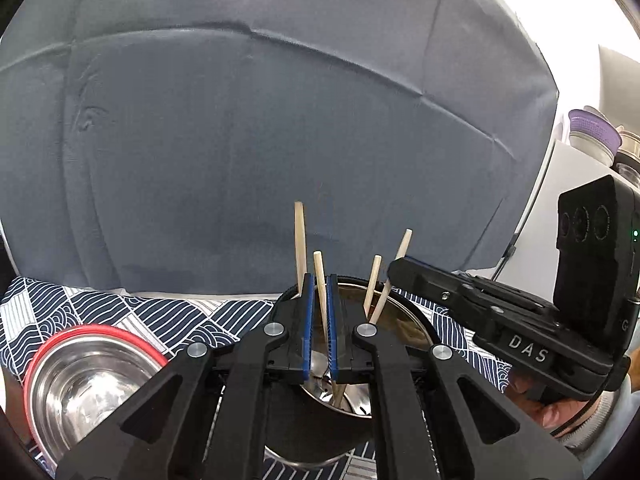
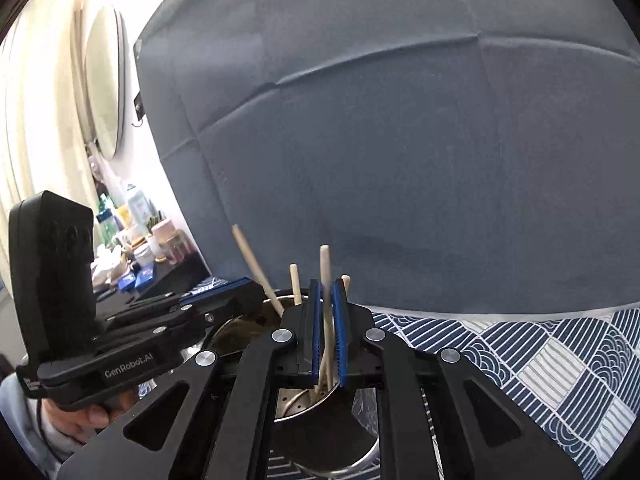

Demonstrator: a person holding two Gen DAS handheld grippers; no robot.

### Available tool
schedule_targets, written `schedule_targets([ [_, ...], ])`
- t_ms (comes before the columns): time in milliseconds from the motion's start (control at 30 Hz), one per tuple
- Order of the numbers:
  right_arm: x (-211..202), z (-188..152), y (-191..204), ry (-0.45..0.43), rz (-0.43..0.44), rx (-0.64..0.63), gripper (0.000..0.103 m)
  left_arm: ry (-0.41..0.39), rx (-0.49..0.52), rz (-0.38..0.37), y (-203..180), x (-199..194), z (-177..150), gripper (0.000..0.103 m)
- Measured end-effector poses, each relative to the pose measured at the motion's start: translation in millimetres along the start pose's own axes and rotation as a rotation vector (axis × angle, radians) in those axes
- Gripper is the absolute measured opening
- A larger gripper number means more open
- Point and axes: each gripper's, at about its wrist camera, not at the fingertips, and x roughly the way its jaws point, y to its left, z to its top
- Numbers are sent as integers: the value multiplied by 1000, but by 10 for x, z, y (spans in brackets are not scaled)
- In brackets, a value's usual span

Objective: Organize utensils
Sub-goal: 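Lower the chopsticks into the black holder and open both tools, then move both tools back down to the remaining chopsticks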

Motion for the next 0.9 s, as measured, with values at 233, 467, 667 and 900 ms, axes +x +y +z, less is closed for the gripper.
schedule_targets([
  [233, -223, 204, 60, -7, -24, -20, 9, -10, -18, 44, 14, -281, 181, 38],
  [467, -510, 434, 173, -33, -85, -53, 40, -14, -32, 123, 12, -612, 379, 81],
  [667, -685, 477, 197, -16, -104, -59, 72, 60, -50, 153, 30, -724, 350, 93],
  [900, -798, 223, 129, 54, -140, -32, 87, 154, -78, 204, 31, -825, -5, 97],
])
